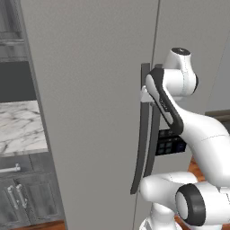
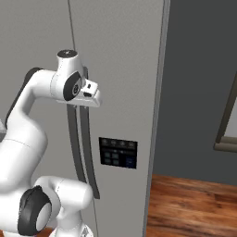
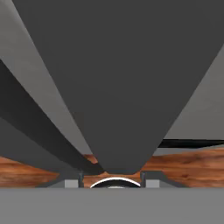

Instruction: Open the freezer door, pick up the ice cube tray from the freezer, and place it on the dining counter.

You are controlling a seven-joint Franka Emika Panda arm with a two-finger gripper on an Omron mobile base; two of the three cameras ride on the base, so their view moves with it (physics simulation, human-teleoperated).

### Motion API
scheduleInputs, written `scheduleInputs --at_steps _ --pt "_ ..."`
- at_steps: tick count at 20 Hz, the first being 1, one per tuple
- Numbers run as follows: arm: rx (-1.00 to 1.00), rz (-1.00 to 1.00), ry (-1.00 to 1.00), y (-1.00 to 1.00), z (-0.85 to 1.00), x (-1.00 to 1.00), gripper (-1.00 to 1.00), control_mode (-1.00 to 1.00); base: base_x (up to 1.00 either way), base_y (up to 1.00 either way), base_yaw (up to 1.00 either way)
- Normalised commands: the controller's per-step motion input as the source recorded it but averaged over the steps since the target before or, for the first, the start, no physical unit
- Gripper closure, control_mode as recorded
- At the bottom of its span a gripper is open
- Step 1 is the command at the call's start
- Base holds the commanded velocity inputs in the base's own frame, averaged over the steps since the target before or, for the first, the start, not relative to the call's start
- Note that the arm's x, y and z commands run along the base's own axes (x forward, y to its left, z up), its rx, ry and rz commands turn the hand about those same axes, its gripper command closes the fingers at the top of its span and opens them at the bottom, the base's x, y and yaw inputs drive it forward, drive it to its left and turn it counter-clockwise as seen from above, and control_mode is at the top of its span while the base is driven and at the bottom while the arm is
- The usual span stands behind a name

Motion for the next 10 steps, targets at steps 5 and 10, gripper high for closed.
scheduleInputs --at_steps 5,10 --pt "0.00 0.00 0.00 0.00 0.00 -0.13 -1.00 -1.00 0.00 0.00 0.00" --pt "0.00 0.00 0.00 0.00 0.00 -0.55 -1.00 -1.00 0.00 0.00 0.00"
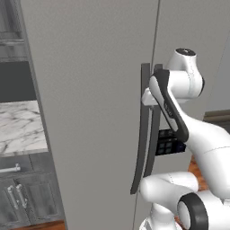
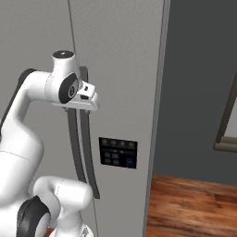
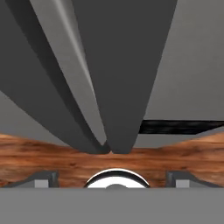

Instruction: Open the freezer door, pick up the ice cube tray from the freezer, and place it on the dining counter.

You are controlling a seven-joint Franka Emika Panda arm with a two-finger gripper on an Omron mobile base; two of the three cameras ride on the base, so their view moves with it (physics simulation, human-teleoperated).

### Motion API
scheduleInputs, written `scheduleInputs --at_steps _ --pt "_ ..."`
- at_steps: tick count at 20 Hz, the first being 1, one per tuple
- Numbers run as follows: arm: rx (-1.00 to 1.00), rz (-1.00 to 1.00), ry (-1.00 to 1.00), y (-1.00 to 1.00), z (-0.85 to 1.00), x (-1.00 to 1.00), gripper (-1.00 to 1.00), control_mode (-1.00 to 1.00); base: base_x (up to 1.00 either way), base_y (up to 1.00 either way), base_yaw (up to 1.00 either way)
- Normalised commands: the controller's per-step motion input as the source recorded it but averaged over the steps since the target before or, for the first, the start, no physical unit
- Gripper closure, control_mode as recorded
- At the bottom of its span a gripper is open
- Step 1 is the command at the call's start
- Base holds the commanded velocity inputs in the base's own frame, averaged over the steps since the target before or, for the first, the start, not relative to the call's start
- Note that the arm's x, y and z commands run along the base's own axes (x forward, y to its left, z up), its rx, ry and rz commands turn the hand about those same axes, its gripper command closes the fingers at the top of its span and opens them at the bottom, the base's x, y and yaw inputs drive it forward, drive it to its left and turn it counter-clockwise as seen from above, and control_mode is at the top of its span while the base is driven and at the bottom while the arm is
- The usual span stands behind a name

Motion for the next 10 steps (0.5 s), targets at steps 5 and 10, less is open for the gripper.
scheduleInputs --at_steps 5,10 --pt "-0.02 0.00 0.00 0.02 0.00 -0.70 -1.00 -1.00 0.00 0.00 0.00" --pt "-0.03 0.00 0.00 0.06 0.00 -0.56 -1.00 -1.00 0.00 0.00 0.00"
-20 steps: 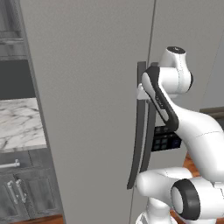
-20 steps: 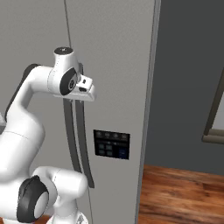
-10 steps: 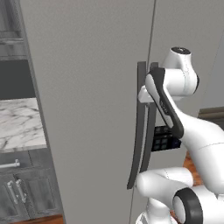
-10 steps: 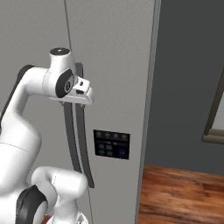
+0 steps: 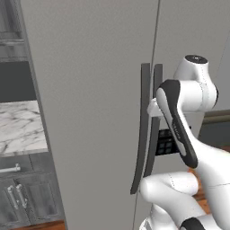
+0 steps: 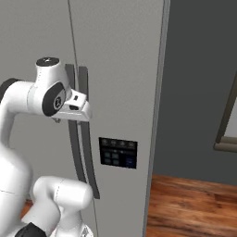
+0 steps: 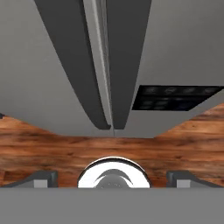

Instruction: Open the freezer door, pick up the ice cube tray from the freezer, and place it on the dining counter.

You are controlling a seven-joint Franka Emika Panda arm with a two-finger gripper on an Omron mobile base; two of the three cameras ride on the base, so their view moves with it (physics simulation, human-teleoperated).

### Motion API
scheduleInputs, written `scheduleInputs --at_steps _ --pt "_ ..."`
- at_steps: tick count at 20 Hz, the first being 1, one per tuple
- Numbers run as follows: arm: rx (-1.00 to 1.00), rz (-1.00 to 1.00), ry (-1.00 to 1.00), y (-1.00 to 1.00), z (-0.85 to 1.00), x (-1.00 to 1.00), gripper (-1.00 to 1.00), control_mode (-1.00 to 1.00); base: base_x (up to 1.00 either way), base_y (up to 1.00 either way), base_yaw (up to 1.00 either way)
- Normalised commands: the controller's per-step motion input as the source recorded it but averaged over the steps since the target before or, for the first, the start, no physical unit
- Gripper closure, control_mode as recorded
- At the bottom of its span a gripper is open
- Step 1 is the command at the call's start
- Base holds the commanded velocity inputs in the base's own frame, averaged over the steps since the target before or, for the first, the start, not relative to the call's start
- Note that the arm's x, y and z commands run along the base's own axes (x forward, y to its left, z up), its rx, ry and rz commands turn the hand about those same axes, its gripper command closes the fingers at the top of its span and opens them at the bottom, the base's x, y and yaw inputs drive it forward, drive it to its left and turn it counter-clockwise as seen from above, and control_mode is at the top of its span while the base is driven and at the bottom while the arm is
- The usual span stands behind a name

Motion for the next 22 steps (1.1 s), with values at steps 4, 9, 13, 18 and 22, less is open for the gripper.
scheduleInputs --at_steps 4,9,13,18,22 --pt "0.00 0.00 0.00 0.02 -0.01 -0.24 -1.00 -1.00 0.00 0.00 0.00" --pt "0.00 0.00 0.00 0.00 -0.01 -0.26 -1.00 -1.00 0.00 0.00 0.00" --pt "0.00 0.00 0.00 0.00 -0.11 -0.32 -1.00 -1.00 0.00 0.00 0.00" --pt "0.00 0.00 0.00 0.00 -0.03 -0.25 -1.00 -1.00 0.00 0.00 0.00" --pt "0.00 0.00 0.00 0.00 0.00 -0.11 -1.00 -1.00 0.00 0.00 0.00"
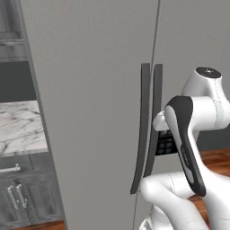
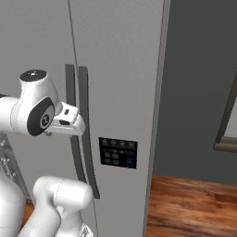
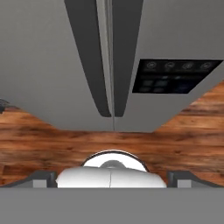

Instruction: Open the freezer door, pick up the ice cube tray from the freezer, and place it on the dining counter.

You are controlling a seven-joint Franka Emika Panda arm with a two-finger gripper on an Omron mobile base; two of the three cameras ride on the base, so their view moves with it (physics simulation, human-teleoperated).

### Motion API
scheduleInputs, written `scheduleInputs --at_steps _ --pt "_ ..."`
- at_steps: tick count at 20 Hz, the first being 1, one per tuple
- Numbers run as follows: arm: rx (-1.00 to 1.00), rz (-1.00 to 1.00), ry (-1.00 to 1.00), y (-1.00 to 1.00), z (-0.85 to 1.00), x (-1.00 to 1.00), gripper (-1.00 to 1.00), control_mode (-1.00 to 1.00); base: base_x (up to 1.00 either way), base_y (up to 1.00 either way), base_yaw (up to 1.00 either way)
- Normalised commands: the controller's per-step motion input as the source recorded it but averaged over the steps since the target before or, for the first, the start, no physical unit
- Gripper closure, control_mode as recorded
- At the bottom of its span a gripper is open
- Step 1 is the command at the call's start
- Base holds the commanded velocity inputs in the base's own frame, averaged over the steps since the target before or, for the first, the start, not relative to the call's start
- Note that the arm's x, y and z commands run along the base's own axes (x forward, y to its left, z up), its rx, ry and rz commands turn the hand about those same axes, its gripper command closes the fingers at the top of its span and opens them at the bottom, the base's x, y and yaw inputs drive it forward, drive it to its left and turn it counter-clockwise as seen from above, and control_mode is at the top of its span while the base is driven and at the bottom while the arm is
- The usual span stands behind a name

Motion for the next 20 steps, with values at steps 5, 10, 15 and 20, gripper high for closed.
scheduleInputs --at_steps 5,10,15,20 --pt "0.00 0.00 0.00 0.00 0.00 -0.07 -1.00 1.00 -0.07 0.00 0.00" --pt "0.00 0.00 0.00 0.00 0.00 0.00 -1.00 1.00 -0.24 0.15 0.00" --pt "0.00 0.00 0.00 0.00 0.00 0.00 -1.00 1.00 -0.14 0.64 0.00" --pt "0.00 0.00 0.00 0.00 0.00 0.00 -1.00 1.00 -0.04 0.75 0.00"
